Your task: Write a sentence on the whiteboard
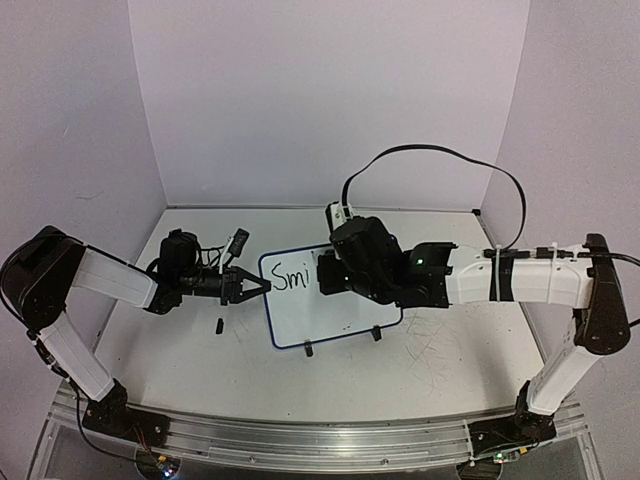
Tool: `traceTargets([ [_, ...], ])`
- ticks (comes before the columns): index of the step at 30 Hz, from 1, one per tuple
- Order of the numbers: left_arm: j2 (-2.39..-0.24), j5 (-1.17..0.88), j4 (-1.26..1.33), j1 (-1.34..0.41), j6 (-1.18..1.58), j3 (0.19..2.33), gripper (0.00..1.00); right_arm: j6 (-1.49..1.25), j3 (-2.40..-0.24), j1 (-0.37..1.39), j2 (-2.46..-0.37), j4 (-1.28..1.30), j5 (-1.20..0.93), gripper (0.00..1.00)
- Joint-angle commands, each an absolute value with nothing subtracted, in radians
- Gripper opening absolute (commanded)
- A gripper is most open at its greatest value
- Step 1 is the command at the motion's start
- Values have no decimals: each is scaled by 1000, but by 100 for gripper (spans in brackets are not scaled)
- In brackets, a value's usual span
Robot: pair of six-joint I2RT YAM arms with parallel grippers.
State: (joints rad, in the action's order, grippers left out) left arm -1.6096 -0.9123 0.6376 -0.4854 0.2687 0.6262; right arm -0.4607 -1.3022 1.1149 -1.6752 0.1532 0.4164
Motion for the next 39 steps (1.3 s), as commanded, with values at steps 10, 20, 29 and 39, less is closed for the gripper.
traceTargets([
  [10,-1616,-915,642,-486,267,644,0,-476,-1314,1111,-1697,138,429,0],
  [20,-1615,-914,642,-486,265,643,0,-515,-1283,1112,-1689,155,413,0],
  [29,-1616,-915,642,-486,264,644,0,-545,-1254,1123,-1687,166,403,0],
  [39,-1612,-917,642,-486,262,640,0,-578,-1224,1135,-1681,176,403,0],
])
